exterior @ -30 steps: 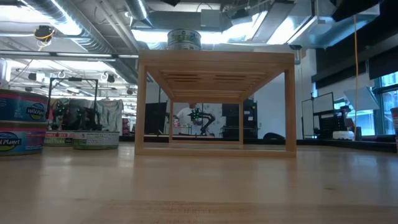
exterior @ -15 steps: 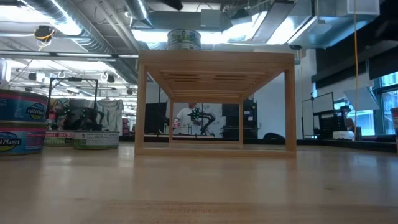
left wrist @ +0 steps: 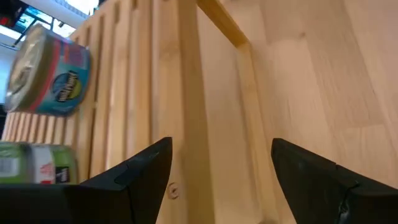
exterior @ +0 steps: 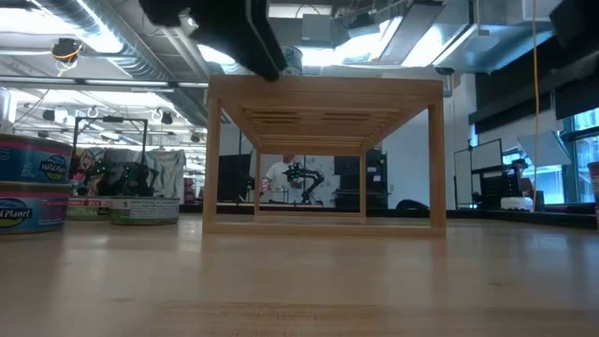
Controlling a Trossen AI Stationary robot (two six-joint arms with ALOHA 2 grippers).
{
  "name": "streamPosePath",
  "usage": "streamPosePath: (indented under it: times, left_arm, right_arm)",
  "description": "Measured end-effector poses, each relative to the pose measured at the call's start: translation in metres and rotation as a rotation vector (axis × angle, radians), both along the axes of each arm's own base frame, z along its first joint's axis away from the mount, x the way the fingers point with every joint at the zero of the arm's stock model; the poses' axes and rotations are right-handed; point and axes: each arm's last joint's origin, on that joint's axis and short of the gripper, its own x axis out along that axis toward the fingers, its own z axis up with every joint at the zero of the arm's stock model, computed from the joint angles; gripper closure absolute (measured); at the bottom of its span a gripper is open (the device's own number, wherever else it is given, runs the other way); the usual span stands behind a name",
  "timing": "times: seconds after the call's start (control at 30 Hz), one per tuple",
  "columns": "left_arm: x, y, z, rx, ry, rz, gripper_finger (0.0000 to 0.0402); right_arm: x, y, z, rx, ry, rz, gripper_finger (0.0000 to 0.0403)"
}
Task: Stack canned seafood by type on shelf
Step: Stack the blue tuna can on top of the blue tuna can on the shelf
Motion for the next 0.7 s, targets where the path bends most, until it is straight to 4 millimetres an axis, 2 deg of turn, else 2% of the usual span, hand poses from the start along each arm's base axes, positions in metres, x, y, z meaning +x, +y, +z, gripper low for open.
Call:
streamPosePath:
  times: [0.2,0.7]
  left_arm:
    - [0.004,-0.002,-0.009,0.040,0.033,-0.018,0.0130]
    - [0.005,-0.002,-0.010,0.034,0.032,-0.019,0.0130]
  right_arm:
    - [0.001,0.001,-0.009,-0.042,0.051,-0.005,0.0260]
    - [0.007,0.006,-0.025,-0.124,0.104,-0.005,0.0260]
